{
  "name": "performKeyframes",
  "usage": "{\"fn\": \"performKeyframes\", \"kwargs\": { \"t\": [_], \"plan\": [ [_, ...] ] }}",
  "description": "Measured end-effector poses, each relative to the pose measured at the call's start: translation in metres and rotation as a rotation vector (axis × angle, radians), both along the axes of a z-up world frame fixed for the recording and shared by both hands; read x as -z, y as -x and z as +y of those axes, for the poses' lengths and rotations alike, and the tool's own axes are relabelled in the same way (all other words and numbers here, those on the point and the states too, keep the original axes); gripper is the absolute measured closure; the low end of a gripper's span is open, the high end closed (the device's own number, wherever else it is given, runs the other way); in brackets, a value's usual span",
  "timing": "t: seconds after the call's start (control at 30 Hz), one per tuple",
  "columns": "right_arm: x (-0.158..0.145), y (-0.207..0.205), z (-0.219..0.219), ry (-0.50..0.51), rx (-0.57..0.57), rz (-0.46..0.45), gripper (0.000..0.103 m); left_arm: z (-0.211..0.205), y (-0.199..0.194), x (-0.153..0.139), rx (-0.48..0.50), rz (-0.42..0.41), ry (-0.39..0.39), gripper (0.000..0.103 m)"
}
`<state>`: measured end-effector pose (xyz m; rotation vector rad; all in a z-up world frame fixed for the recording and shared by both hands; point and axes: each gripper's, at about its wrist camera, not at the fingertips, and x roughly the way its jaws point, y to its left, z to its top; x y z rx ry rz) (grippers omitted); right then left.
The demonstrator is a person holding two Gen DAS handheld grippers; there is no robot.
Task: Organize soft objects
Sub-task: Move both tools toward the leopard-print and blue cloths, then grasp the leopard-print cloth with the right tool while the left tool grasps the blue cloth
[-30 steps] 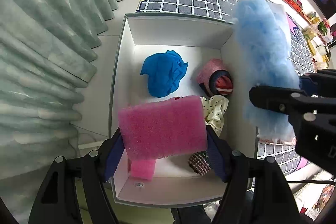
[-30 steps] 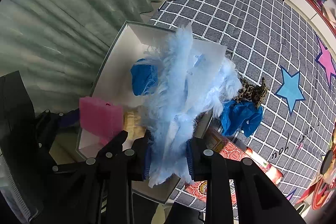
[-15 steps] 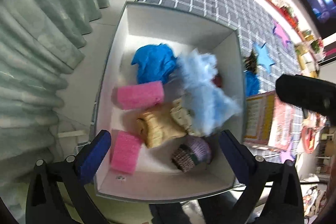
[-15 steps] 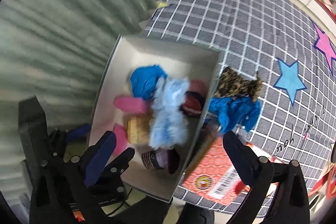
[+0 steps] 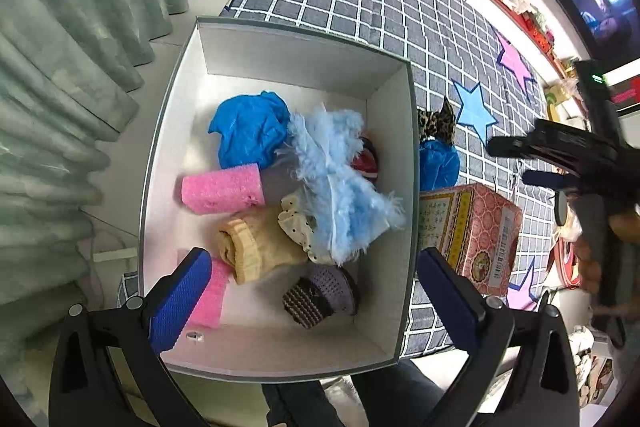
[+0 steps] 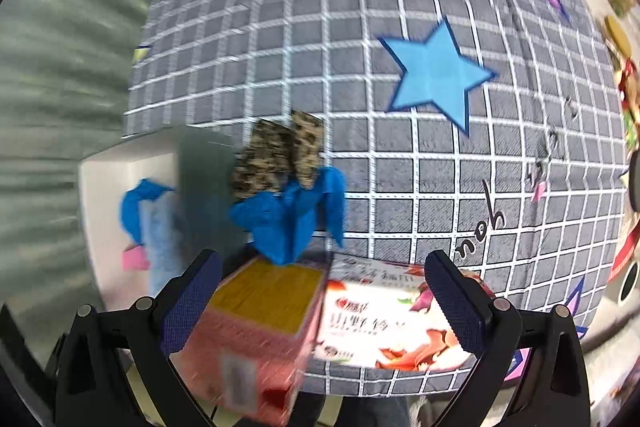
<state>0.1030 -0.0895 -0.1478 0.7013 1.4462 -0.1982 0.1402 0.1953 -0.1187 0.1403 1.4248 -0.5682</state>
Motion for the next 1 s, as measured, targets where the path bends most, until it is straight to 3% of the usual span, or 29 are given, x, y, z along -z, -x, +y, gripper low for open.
{"fn": "performKeyframes", "kwargs": {
  "t": [0.4, 0.43, 0.53, 0.63, 0.7, 1.0],
  "plan": [
    [0.073, -0.062, -0.008, -0.101, -0.014, -0.005, 0.001, -0.022, 0.009, -0.001, -0.028, 0.02, -0.088, 0.0],
    [0.08, -0.067, -0.006, -0.117, -0.025, 0.004, 0.005, -0.026, 0.01, -0.001, -0.025, 0.021, -0.095, 0.0],
    [0.093, -0.069, -0.001, -0.167, -0.072, 0.012, 0.056, -0.042, 0.011, -0.001, -0.003, 0.025, -0.113, 0.0],
    [0.094, -0.057, -0.011, -0.129, -0.09, 0.02, 0.065, -0.056, 0.011, 0.001, 0.019, 0.031, -0.123, 0.0],
    [0.093, -0.044, -0.028, -0.085, -0.078, 0.02, 0.065, -0.068, 0.011, 0.001, 0.038, 0.029, -0.124, 0.0],
    [0.116, 0.07, -0.162, -0.031, 0.246, 0.131, 0.065, -0.131, 0.012, -0.013, 0.154, 0.001, -0.1, 0.0]
  ]
}}
